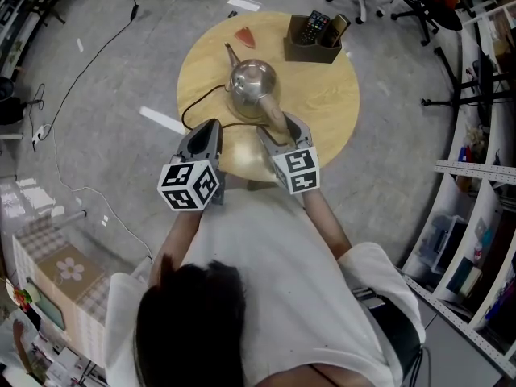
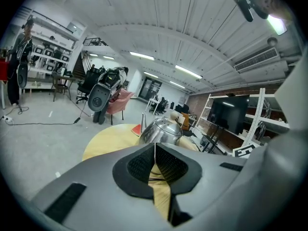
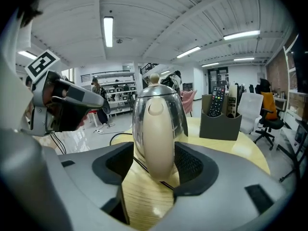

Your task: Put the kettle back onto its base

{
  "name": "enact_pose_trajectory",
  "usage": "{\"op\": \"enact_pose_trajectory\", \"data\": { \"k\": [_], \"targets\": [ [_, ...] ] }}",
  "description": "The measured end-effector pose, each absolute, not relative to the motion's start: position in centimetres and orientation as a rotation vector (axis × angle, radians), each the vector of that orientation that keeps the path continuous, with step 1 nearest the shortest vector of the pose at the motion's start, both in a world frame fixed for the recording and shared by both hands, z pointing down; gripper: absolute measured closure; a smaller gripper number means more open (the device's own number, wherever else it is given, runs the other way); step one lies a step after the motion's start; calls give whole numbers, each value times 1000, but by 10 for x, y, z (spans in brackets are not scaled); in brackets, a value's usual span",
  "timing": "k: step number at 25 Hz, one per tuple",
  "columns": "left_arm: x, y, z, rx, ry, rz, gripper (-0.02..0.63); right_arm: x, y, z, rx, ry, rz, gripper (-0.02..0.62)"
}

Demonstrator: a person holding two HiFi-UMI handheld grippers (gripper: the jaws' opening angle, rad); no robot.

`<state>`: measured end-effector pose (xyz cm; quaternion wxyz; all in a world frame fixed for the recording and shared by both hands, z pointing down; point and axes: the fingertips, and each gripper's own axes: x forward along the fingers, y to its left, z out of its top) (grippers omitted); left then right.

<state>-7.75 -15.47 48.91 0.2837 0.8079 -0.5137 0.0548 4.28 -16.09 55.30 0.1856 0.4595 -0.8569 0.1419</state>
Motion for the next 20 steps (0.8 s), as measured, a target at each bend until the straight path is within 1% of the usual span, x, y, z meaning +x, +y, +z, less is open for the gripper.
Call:
{"op": "enact_pose_trajectory", "data": {
  "k": [13, 20],
  "targets": [
    [-66, -157, 489, 2190, -1326, 132, 574, 59, -147, 511, 1460, -2435, 424, 338],
    [-59, -155, 486, 2227, -1303, 139, 574, 71, -146, 477, 1554, -2412, 363, 339]
  ]
}}
